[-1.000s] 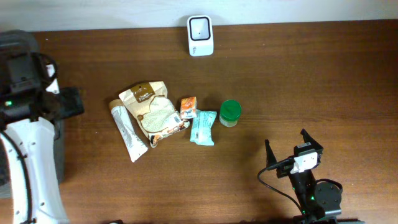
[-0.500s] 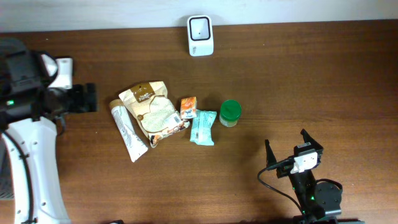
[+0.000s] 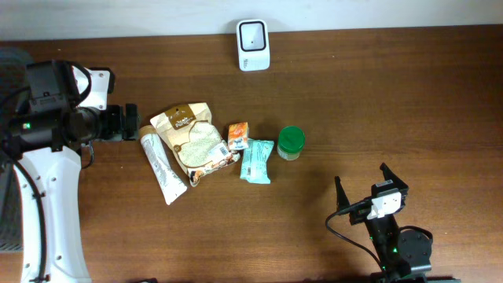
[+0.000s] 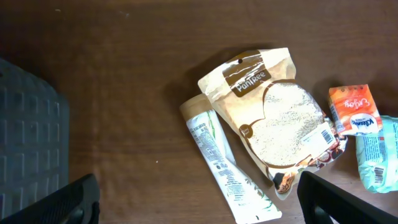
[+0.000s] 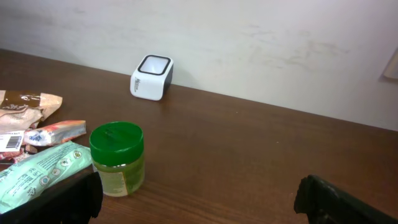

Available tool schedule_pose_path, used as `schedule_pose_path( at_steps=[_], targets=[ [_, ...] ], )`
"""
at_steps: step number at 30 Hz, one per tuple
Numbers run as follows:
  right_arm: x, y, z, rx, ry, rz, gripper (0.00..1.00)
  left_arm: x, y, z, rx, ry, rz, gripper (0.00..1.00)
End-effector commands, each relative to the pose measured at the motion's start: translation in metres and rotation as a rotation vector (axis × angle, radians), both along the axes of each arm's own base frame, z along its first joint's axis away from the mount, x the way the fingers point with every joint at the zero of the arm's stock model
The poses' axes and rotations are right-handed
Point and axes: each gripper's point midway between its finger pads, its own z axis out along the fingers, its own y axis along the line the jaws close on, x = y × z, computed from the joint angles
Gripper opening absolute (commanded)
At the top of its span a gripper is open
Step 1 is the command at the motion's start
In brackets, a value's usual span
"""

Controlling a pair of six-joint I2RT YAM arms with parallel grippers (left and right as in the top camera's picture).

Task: Scan the item barcode
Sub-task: 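Reach the right gripper to the mint-green packet and grasp it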

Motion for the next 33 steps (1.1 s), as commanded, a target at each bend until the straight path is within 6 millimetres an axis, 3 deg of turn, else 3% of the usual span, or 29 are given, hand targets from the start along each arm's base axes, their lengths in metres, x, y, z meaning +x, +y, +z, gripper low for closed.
schedule_pose_path(
  at_steps=[1, 7, 10, 12, 18, 20, 23, 27, 30, 33],
  targets=[
    [0.000, 0.001, -0.003, 0.002, 0.003, 0.002, 0.98, -0.002, -0.004, 0.011, 0.000, -0.031, -0.024, 0.99],
    [0.000, 0.001, 0.001, 0.004, -0.012, 0.003, 0.98, -0.002, -0.004, 0.011, 0.000, -0.031, -0.024, 0.99],
    [-0.010, 0.032, 0.004, 0.015, -0.023, 0.193, 0.98, -0.002, -0.004, 0.011, 0.000, -0.031, -0.024, 0.99],
    [-0.018, 0.049, 0.009, 0.165, 0.024, 0.296, 0.98, -0.002, -0.004, 0.011, 0.000, -0.031, -0.024, 0.99],
    [-0.040, 0.086, 0.075, 0.317, 0.145, 0.549, 0.98, -0.002, -0.004, 0.011, 0.000, -0.031, -0.024, 0.99],
    [-0.034, 0.096, 0.087, 0.340, 0.263, 0.604, 0.98, -0.002, -0.004, 0.011, 0.000, -0.031, -0.024, 0.99],
    [-0.005, 0.115, 0.104, 0.380, 0.547, 0.695, 0.98, -0.002, -0.004, 0.011, 0.000, -0.031, -0.024, 1.00],
    [0.029, 0.139, 0.080, 0.395, 0.919, 0.715, 0.98, -0.002, -0.004, 0.011, 0.000, -0.031, -0.024, 0.99],
    [0.035, 0.175, 0.034, 0.388, 1.182, 0.751, 0.98, -0.002, -0.004, 0.011, 0.000, -0.031, -0.024, 0.99],
    [0.030, 0.189, -0.024, 0.311, 1.379, 0.602, 0.98, -0.002, -0.004, 0.011, 0.000, -0.031, -0.024, 0.99]
  ],
)
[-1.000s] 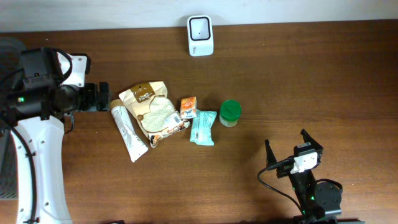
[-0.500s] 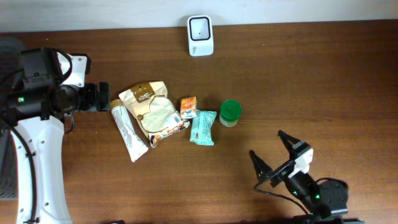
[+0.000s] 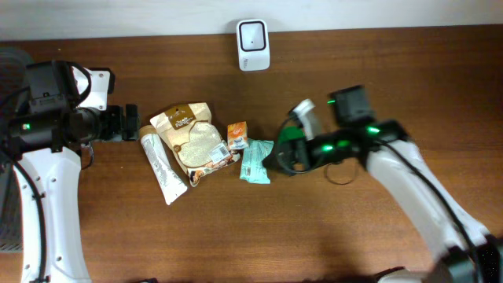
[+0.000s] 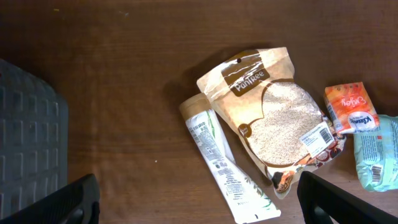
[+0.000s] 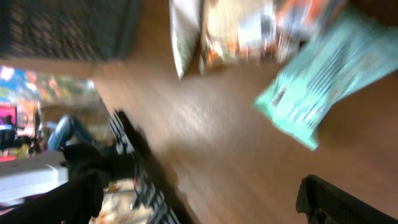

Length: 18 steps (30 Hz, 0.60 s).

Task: Scan the item barcode
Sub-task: 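Reach the right gripper to the mint-green packet and grasp it, then lift the mint-green packet with the right gripper and move it right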

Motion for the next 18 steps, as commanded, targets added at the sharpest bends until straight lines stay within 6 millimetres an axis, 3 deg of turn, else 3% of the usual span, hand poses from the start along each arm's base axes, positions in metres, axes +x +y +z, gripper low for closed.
schedule_pose_path(
  at_steps=[1, 3, 6, 11, 13, 14, 16, 18],
  targets=[
    [-0.008, 0.013, -0.040, -0.153, 0.092, 0.002, 0.98, -0.001, -0.003, 0.010, 0.003, -0.031, -0.022, 0.99],
    [-0.007, 0.010, -0.063, -0.330, 0.085, -0.070, 0.98, -0.001, -0.003, 0.010, 0.003, -0.030, -0.022, 0.99],
    [0.017, -0.005, -0.079, -0.555, -0.008, -0.298, 0.98, -0.001, -0.003, 0.010, 0.003, -0.031, -0.022, 0.99],
    [0.027, 0.025, -0.091, -0.484, 0.034, -0.391, 0.99, -0.001, -0.003, 0.010, 0.003, -0.031, -0.022, 0.99],
    [0.029, 0.027, -0.113, -0.502, 0.096, -0.428, 0.70, -0.001, -0.003, 0.010, 0.003, -0.031, -0.022, 0.99],
    [0.030, 0.029, -0.122, -0.504, 0.114, -0.435, 0.61, -0.001, -0.003, 0.010, 0.003, -0.030, -0.022, 0.99],
    [0.035, 0.032, -0.140, -0.511, 0.133, -0.443, 0.55, -0.001, -0.003, 0.010, 0.003, -0.031, -0.022, 0.99],
    [0.041, 0.036, -0.148, -0.503, 0.126, -0.445, 0.55, -0.001, -0.003, 0.010, 0.003, -0.031, -0.022, 0.99]
  ],
)
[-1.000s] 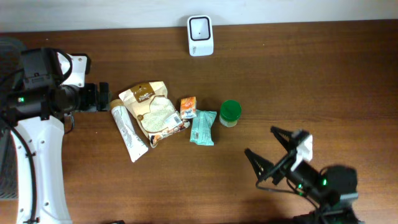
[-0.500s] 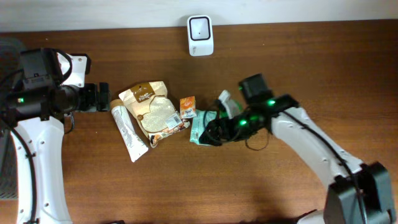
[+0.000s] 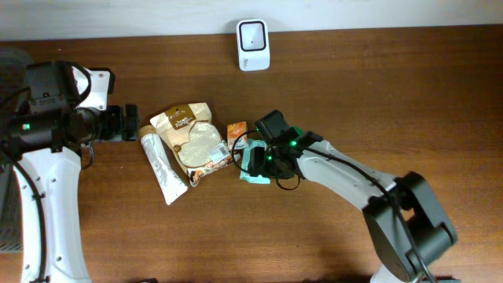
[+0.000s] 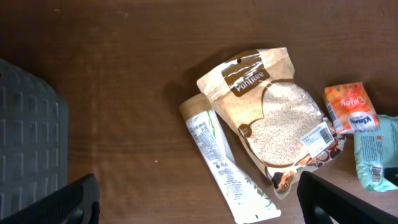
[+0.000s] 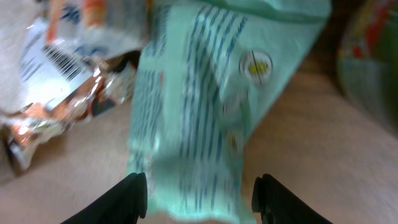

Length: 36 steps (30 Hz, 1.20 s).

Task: Scan the item barcode
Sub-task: 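Lift the mint-green packet with the right gripper and move it right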

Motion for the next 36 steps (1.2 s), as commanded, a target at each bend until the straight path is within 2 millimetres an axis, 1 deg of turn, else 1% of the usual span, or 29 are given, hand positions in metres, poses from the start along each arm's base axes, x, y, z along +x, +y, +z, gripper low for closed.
schedule_pose_path(
  at_steps=[1, 3, 6, 9, 10, 11, 13, 14, 16, 18, 19, 20, 22, 23, 25, 28, 35, 36],
  targets=[
    [0.006, 0.003, -0.010, -0.002, -0.006, -0.027, 0.55, -0.001, -0.003, 0.010, 0.003, -0.030, -0.022, 0.99],
    [0.013, 0.008, -0.007, 0.019, -0.035, -0.028, 0.56, -0.001, -0.003, 0.010, 0.003, -0.030, -0.022, 0.99],
    [0.016, 0.010, -0.007, 0.027, -0.045, -0.027, 0.56, -0.001, -0.003, 0.010, 0.003, -0.030, -0.022, 1.00],
    [0.006, 0.015, -0.020, 0.042, 0.014, -0.005, 0.56, -0.001, -0.003, 0.010, 0.003, -0.030, -0.022, 0.99],
    [0.003, 0.017, -0.020, 0.055, 0.030, 0.004, 0.55, -0.001, -0.003, 0.010, 0.003, -0.030, -0.022, 0.99],
    [-0.001, 0.020, -0.020, 0.069, 0.044, 0.014, 0.51, -0.001, -0.003, 0.010, 0.003, -0.030, -0.022, 0.99],
    [-0.009, 0.030, -0.016, 0.119, 0.081, 0.042, 0.50, -0.001, -0.003, 0.010, 0.003, -0.030, -0.022, 0.99],
    [-0.015, 0.036, -0.010, 0.161, 0.101, 0.068, 0.50, -0.001, -0.003, 0.010, 0.003, -0.030, -0.022, 0.99],
    [-0.020, 0.043, 0.001, 0.199, 0.103, 0.098, 0.51, -0.001, -0.003, 0.010, 0.003, -0.030, -0.022, 0.99],
    [-0.026, 0.052, 0.014, 0.210, 0.065, 0.158, 0.58, -0.001, -0.003, 0.010, 0.003, -0.030, -0.022, 0.99],
    [-0.030, 0.054, 0.021, 0.205, 0.044, 0.199, 0.68, -0.001, -0.003, 0.010, 0.003, -0.030, -0.022, 1.00],
    [-0.031, 0.053, 0.024, 0.196, 0.037, 0.219, 0.72, -0.001, -0.003, 0.010, 0.003, -0.030, -0.022, 0.99],
    [-0.027, 0.039, 0.025, 0.125, 0.027, 0.232, 0.76, -0.001, -0.003, 0.010, 0.003, -0.030, -0.022, 0.99],
    [-0.024, 0.033, 0.025, 0.091, 0.011, 0.252, 0.76, -0.001, -0.003, 0.010, 0.003, -0.030, -0.022, 0.99],
    [-0.012, 0.015, 0.027, 0.004, -0.033, 0.277, 0.77, -0.001, -0.003, 0.010, 0.003, -0.030, -0.022, 0.99],
    [0.012, -0.017, 0.021, -0.112, -0.087, 0.230, 0.78, -0.001, -0.003, 0.010, 0.003, -0.030, -0.022, 0.99],
    [0.045, -0.065, 0.019, -0.214, -0.132, 0.104, 0.78, -0.001, -0.003, 0.010, 0.003, -0.030, -0.022, 0.99],
    [0.049, -0.067, 0.019, -0.212, -0.142, 0.113, 0.78, -0.001, -0.003, 0.010, 0.003, -0.030, -0.022, 0.99]
  ],
)
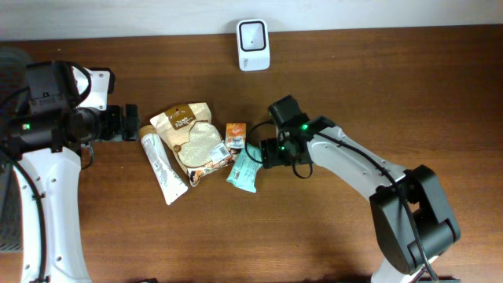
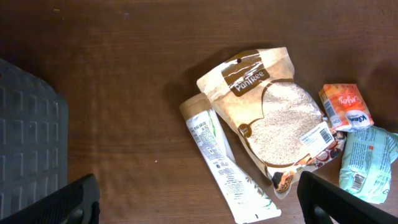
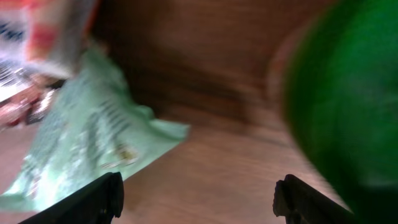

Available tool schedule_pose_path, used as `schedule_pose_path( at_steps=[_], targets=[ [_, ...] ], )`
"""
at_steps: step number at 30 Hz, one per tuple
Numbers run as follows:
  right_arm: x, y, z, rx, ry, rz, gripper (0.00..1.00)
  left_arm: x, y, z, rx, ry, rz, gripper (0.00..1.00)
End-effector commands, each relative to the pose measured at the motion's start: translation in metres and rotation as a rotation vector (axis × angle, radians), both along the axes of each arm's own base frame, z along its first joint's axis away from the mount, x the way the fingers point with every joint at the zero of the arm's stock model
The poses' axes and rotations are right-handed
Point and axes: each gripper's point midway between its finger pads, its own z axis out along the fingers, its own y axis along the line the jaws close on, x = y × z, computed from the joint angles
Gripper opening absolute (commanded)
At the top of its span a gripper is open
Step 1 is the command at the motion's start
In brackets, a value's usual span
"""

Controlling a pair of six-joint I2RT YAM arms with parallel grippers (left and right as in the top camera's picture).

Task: Scan the item barcode
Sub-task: 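Lift the mint-green packet with the right gripper and move it right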

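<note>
The white barcode scanner (image 1: 252, 34) stands at the table's back edge. A row of items lies mid-table: a white tube (image 1: 163, 167), a brown pouch (image 1: 192, 141), an orange packet (image 1: 236, 134) and a mint-green packet (image 1: 244, 170), tilted. My right gripper (image 1: 269, 151) is low at the mint packet's (image 3: 93, 149) right end, open, with only bare wood between its fingers. A green jar (image 3: 348, 93) blurs close on its right; in the overhead view the arm hides it. My left gripper (image 1: 130, 123) hangs open left of the tube (image 2: 224, 168), holding nothing.
A grey ribbed object (image 2: 28, 143) lies at the far left edge, under the left arm. The brown pouch (image 2: 277, 118) and orange packet (image 2: 345, 107) lie tightly together, touching the mint packet (image 2: 367, 165).
The right gripper has shifted from over the mint packet to its right end, beside the jar. The mint packet now lies farther forward-left and more tilted. The orange packet sits slightly left. Left arm unchanged.
The right arm first rested at the table's front right, open, with the jar standing free beside the mint packet. Then it stretched over the jar. Then it was low over the mint packet. Now the packet is displaced and the gripper is open beside it.
</note>
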Motion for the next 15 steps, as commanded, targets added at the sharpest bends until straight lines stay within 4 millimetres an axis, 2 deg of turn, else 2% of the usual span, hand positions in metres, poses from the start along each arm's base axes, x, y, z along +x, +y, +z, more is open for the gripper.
schedule_pose_path(
  at_steps=[1, 4, 7, 9, 15],
  targets=[
    [0.023, -0.015, 0.013, -0.027, -0.083, 0.002, 0.78, -0.001, -0.003, 0.010, 0.003, -0.031, -0.022, 0.99],
    [0.029, -0.001, 0.022, 0.097, -0.093, 0.092, 0.79, -0.001, -0.003, 0.010, 0.003, -0.031, -0.022, 0.99],
    [0.035, 0.004, 0.033, 0.157, -0.111, 0.140, 0.80, -0.001, -0.003, 0.010, 0.003, -0.031, -0.022, 0.99],
    [0.035, 0.015, 0.038, 0.191, -0.136, 0.220, 0.81, -0.001, -0.003, 0.010, 0.003, -0.031, -0.022, 0.99],
    [0.028, 0.044, 0.023, 0.324, -0.112, 0.375, 0.88, -0.001, -0.003, 0.010, 0.003, -0.031, -0.022, 0.99]
  ],
)
